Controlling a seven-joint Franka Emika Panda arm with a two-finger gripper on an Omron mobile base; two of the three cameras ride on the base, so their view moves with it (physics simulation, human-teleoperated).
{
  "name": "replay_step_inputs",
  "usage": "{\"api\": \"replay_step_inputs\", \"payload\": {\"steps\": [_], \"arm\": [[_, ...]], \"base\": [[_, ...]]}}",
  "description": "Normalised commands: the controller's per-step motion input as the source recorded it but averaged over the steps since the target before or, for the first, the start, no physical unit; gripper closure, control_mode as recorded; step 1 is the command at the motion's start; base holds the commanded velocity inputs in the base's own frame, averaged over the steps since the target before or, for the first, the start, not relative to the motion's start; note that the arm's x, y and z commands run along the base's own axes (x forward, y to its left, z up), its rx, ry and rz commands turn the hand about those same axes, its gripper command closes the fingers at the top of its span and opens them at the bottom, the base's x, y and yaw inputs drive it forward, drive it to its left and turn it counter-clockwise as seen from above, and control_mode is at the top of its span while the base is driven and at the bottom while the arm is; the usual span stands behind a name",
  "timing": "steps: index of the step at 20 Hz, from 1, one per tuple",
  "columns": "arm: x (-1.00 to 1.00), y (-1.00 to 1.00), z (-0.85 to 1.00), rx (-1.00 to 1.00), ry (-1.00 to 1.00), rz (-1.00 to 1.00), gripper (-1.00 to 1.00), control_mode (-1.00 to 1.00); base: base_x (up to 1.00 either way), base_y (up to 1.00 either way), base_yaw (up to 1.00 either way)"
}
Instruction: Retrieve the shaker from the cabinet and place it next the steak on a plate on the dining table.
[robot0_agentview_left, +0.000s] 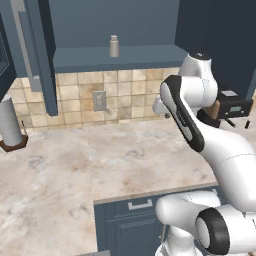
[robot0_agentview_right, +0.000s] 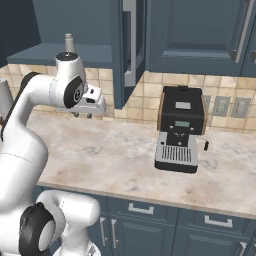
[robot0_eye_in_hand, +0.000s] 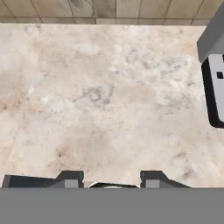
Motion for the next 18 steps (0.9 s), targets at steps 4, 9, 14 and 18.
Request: {"api": "replay_step_inputs", "payload": {"steps": [4,9,14,18], "arm": [[-0.29,0.04,0.01,0.0,-0.11,0.0,-1.0,-1.0],[-0.89,0.08,0.03,0.0,-0.35,0.0,-1.0,-1.0],[-0.71,0.0,0.16,0.0,-0.36,0.0,-1.0,-1.0],[-0.38,0.06,0.7,0.0,-0.29,0.0,-1.0,-1.0]], "base": [[0.0,0.0,0.0],[0.0,0.0,0.0],[0.0,0.0,0.0],[0.0,0.0,0.0]]}}
